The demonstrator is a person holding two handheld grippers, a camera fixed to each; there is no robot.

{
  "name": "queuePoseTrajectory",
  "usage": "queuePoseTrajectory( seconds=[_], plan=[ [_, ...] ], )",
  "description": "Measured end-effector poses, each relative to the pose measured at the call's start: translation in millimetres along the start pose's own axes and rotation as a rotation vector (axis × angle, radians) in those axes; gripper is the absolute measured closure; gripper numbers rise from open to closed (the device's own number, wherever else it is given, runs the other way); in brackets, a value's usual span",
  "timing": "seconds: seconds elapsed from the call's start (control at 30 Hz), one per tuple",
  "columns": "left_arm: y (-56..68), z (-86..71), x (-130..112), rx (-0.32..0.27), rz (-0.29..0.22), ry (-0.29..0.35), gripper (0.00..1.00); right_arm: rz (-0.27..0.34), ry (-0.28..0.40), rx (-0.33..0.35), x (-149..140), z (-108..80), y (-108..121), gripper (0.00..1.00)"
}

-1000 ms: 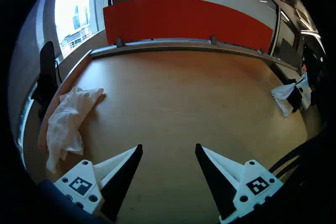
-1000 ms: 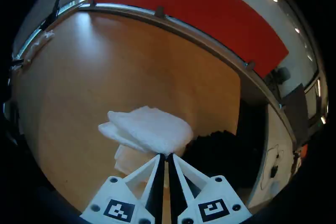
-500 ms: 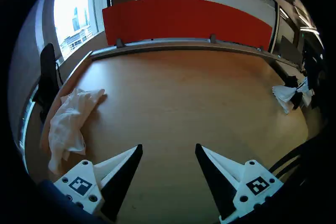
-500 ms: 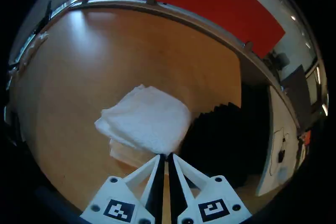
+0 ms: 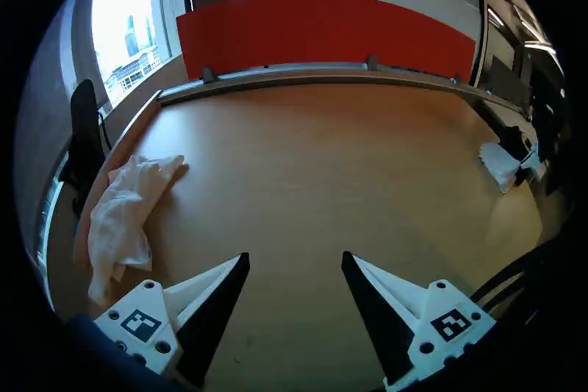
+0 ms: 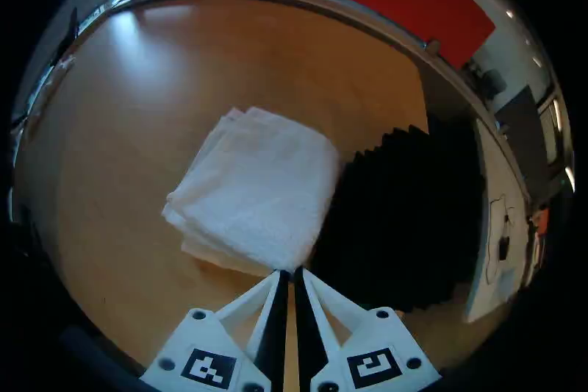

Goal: Fold towel

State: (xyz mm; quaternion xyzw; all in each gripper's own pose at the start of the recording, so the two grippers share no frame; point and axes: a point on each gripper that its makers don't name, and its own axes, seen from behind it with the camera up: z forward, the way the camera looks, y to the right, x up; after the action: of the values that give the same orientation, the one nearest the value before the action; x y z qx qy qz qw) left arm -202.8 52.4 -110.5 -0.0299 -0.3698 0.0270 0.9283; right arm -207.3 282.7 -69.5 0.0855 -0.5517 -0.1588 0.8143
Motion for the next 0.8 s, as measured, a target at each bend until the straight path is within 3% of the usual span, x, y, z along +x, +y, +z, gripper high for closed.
queuePoseTrajectory(
  seconds=[0.3, 0.8],
  plan=[
    [2.8, 0.8, 1, 0.003, 0.016, -0.004, 0.07, 0.046, -0.021, -0.002, -13, 8.3, 4, 0.94],
    [7.6, 3.1, 2, 0.002, 0.023, -0.009, 0.07, 0.062, -0.043, -0.015, -20, 16.0, 8, 0.94]
  ],
)
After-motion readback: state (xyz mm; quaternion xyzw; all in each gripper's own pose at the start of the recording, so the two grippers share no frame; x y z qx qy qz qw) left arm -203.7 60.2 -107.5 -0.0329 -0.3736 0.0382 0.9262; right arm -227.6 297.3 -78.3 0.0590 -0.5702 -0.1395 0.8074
